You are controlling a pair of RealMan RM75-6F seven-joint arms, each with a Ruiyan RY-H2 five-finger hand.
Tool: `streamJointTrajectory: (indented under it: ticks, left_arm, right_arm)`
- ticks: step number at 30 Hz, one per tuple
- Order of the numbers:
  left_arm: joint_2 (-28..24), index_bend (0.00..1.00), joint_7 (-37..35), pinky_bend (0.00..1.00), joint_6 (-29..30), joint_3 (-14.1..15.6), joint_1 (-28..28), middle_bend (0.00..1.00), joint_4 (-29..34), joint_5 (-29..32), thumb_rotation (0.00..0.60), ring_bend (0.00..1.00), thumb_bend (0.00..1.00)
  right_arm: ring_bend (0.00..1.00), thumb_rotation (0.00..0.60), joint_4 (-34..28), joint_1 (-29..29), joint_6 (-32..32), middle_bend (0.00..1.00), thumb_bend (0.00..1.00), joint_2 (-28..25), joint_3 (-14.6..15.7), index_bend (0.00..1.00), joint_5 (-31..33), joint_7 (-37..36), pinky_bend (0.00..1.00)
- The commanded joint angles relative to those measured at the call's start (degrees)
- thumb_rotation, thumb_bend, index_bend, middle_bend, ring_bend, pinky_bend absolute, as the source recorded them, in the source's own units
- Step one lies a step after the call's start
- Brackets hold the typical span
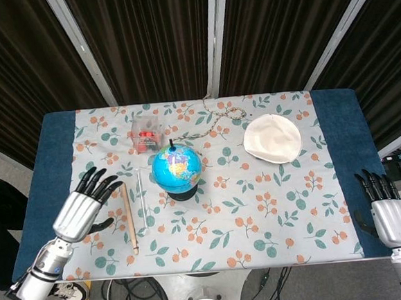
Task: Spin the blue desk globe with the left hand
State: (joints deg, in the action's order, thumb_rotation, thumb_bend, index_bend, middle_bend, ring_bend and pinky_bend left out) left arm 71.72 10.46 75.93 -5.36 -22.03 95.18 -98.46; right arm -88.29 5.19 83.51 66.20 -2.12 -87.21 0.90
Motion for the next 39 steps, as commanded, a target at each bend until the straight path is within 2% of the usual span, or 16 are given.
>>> streamJointTrajectory:
  ticks: [1,7,14,21,39]
  left_arm:
    - [2.6,0.19,1.4,0.04,-2.6,-2.1,-3.5,0.15,0.2,-0.6,0.600,0.04,0.12]
    - [5.4,0.19,2.2,0.04,-4.3,-4.0,-7.4,0.15,0.4,-0.7,0.600,0.04,0.12]
    - [8.1,0.19,0.9,0.04,-7.3,-3.9,-11.0,0.15,0.0,-0.3,0.600,0.04,0.12]
    - [10.4,0.19,0.3,0.04,-7.1,-3.8,-12.8,0.12,-1.8,-0.3,0.600,0.04,0.12]
    - [9.2,0.19,0.6,0.04,-6.8,-1.9,-13.1,0.12,-2.3,2.4,0.600,0.04,0.12]
  right_arm:
    - [0.00,0.600,0.2,-0.1,0.1,0.00,0.33,-0.2,-0.1,0.00,0.1,-0.4,0.00]
    - [0.00,0.600,0.9,-0.2,-0.1,0.00,0.33,0.0,0.1,0.00,0.0,-1.2,0.00]
    - [0.00,0.600,1.6,-0.1,-0.3,0.00,0.33,0.3,0.2,0.00,-0.1,-1.8,0.00]
    - [0.00,0.600,2.0,-0.2,-0.4,0.00,0.33,0.4,0.1,0.00,0.1,-2.4,0.00]
    - [0.00,0.600,2.1,0.0,-0.8,0.00,0.33,0.7,0.2,0.00,0.1,-2.1,0.00]
